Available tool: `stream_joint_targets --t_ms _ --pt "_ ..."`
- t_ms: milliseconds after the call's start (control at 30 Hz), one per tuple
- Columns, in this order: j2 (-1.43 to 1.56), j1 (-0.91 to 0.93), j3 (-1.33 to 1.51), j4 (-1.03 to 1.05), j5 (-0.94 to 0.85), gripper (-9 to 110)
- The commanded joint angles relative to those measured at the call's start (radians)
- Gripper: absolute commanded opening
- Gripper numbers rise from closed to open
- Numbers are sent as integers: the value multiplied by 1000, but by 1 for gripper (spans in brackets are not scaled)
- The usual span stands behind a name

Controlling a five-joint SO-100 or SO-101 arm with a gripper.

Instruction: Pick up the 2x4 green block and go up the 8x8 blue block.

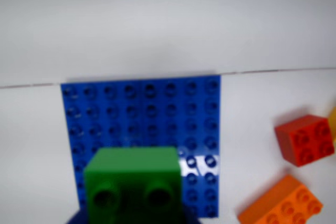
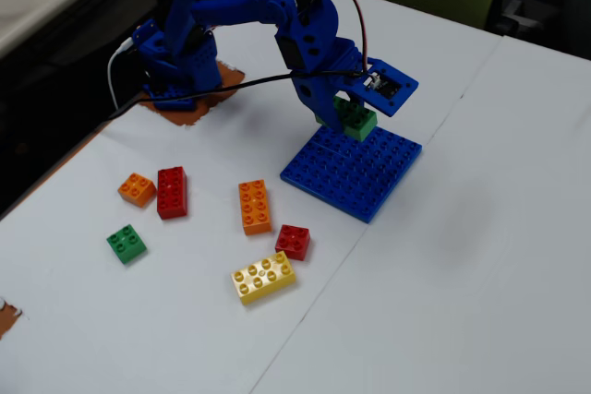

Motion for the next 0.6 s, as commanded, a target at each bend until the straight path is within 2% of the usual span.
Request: stream_joint_targets --t_ms 0,567 --pt "80 3 -44 0 9 0" --pt "83 6 -34 -8 8 0"
